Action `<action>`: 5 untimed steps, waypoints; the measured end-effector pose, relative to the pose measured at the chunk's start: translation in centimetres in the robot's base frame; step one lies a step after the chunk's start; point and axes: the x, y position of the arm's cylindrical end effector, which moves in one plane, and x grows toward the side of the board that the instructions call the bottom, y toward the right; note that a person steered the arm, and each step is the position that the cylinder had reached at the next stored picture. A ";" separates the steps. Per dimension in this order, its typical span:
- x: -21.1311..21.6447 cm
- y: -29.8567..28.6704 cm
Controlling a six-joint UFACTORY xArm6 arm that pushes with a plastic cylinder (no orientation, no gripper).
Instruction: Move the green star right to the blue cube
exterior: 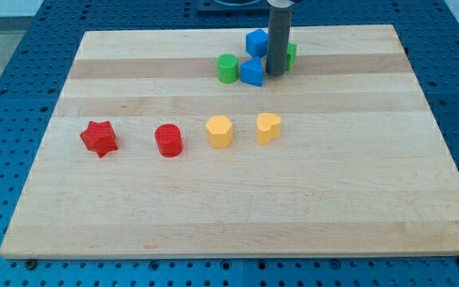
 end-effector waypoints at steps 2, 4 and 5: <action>-3.3 0.9; -0.6 1.2; 3.4 1.9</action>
